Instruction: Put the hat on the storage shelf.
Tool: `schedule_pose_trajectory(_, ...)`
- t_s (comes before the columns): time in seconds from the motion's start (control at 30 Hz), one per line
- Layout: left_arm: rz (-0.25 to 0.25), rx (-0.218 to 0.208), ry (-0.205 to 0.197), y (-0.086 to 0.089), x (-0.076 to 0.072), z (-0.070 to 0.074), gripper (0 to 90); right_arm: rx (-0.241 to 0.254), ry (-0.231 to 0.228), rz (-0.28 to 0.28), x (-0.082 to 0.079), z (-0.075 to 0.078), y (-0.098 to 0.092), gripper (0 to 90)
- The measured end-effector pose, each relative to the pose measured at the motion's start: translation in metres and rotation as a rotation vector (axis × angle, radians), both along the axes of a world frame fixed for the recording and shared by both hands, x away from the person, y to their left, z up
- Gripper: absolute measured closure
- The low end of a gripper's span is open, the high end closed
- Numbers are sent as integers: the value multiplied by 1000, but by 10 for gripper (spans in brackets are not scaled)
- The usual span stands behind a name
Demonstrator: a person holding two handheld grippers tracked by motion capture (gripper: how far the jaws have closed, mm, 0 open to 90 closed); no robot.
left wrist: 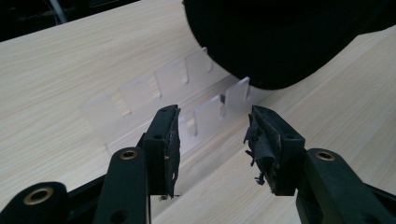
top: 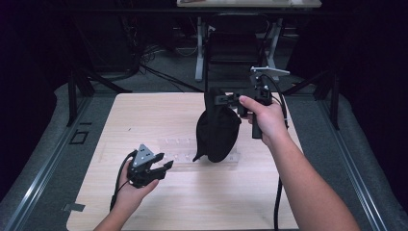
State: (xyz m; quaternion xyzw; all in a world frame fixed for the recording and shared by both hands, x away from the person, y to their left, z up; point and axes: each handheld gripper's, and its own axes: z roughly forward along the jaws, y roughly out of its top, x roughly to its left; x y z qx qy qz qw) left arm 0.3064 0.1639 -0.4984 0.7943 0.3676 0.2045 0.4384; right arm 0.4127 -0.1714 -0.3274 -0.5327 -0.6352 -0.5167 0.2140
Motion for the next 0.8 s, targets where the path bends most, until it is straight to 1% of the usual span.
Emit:
schedule_pose_trajectory(0.03, -8, 6, -3, -5, 1, 2, 542, -1, 0, 1, 0, 0, 1, 865)
schedule_pose_trajectory(0.07, -8, 6, -3, -5, 1, 2, 545, -1, 0, 1, 0, 0, 1, 865)
schedule_pose_trajectory(0.1, -21, 8, -1, -10, 2, 4, 553, 1, -2, 1, 0, 0, 1, 865)
schedule_pose_trajectory(0.2, -28, 14, -3, -15, 2, 5, 572, 4, -3, 0, 0, 0, 2, 864)
schedule_pose_trajectory(0.23, -37, 17, -4, -20, 2, 7, 576, 3, -5, 3, 0, 0, 2, 864)
schedule_pose_trajectory(0.27, -37, 17, -4, -20, 2, 7, 578, 3, -7, 2, 0, 0, 3, 864)
schedule_pose_trajectory(0.3, -44, 19, -9, -24, 2, 9, 585, 3, -4, 4, 1, 0, 3, 863)
schedule_pose_trajectory(0.8, -95, 24, -20, -44, 2, 20, 639, 7, -4, 11, 1, 1, 8, 859)
